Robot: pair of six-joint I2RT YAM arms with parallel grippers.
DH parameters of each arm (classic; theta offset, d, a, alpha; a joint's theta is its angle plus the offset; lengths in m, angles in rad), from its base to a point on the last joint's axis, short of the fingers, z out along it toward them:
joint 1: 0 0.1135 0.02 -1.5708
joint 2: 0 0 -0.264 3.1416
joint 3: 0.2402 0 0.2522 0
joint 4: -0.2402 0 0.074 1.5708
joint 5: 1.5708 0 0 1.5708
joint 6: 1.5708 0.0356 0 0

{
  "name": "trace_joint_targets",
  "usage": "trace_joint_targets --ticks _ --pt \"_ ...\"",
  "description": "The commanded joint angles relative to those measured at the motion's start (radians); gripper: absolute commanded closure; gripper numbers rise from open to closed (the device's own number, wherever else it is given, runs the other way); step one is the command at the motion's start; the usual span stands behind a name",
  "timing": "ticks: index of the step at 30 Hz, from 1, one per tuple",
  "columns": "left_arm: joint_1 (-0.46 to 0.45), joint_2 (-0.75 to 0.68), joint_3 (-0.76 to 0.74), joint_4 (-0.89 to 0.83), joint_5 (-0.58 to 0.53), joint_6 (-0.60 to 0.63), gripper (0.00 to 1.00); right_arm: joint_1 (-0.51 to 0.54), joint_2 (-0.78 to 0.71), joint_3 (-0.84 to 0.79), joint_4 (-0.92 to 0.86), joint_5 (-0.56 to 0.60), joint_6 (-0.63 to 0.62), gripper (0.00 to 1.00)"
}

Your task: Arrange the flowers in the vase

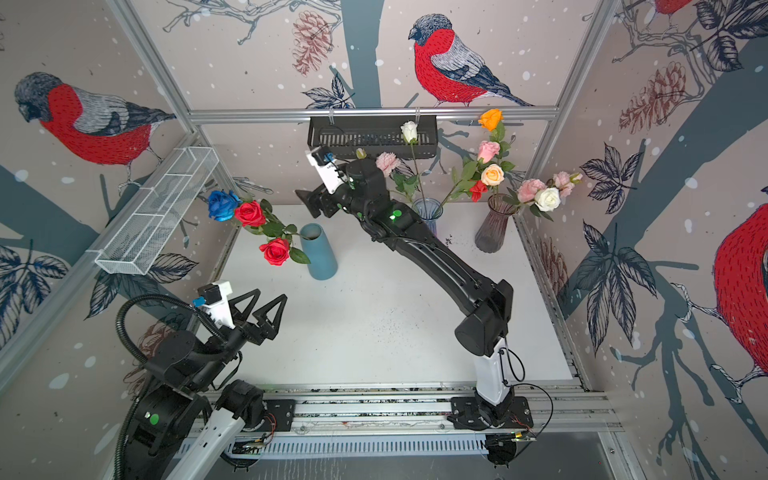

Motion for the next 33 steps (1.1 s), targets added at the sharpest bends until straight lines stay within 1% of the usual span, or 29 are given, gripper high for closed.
trace_joint_targets --ticks 1,4,7,10,12,14,16,18,19,20,21,23,25,27,29,31,33 --pt "0.004 0.018 0.008 0.001 -0.003 0.010 0.01 -0.005 -0.140 -0.170 0.033 0.089 0.025 0.04" --pt "0.004 0.026 0.004 0.005 -0.012 0.008 0.01 -0.024 -0.333 -0.428 0.121 0.134 0.032 0.00" --pt "0.004 0.028 -0.009 0.016 -0.040 0.000 0.01 -0.059 -0.548 -0.712 0.211 0.169 0.074 0.01" --pt "0.004 0.034 -0.029 0.040 -0.076 0.000 0.02 -0.127 -0.795 -0.982 0.278 0.195 0.116 0.01" --pt "0.004 0.034 -0.049 0.074 -0.106 -0.003 0.02 -0.184 -0.927 -1.117 0.273 0.232 0.136 0.01" --pt "0.004 0.025 -0.083 0.113 -0.148 -0.032 0.02 -0.258 -1.034 -1.222 0.239 0.244 0.158 0.01" --pt "0.004 0.002 -0.146 0.187 -0.188 -0.108 0.03 -0.339 -1.130 -1.321 0.214 0.241 0.176 0.01" --pt "0.004 -0.024 -0.238 0.304 -0.154 -0.149 0.03 -0.404 -1.220 -1.419 0.224 0.250 0.198 0.01" --pt "0.004 -0.037 -0.289 0.368 -0.132 -0.147 0.03 -0.431 -1.273 -1.471 0.242 0.254 0.214 0.01" --pt "0.003 -0.049 -0.328 0.407 -0.132 -0.148 0.03 -0.450 -1.322 -1.522 0.264 0.257 0.226 0.01" --pt "0.004 -0.064 -0.364 0.432 -0.158 -0.160 0.03 -0.465 -1.377 -1.577 0.297 0.258 0.229 0.01" --pt "0.004 -0.092 -0.414 0.437 -0.229 -0.184 0.03 -0.476 -1.474 -1.673 0.351 0.275 0.208 0.01" --pt "0.004 -0.101 -0.445 0.443 -0.308 -0.182 0.03 -0.476 -1.566 -1.770 0.409 0.321 0.153 0.01" --pt "0.004 -0.088 -0.469 0.473 -0.376 -0.196 0.03 -0.477 -1.641 -1.856 0.462 0.374 0.080 0.01" --pt "0.004 -0.061 -0.488 0.526 -0.428 -0.199 0.03 -0.483 -1.708 -1.931 0.515 0.427 0.057 0.01" --pt "0.004 -0.016 -0.507 0.590 -0.486 -0.196 0.03 -0.489 -1.773 -2.000 0.590 0.387 -0.014 0.01" --pt "0.004 0.032 -0.529 0.674 -0.537 -0.168 0.03 -0.489 -1.798 -2.060 0.672 0.384 -0.059 0.01"
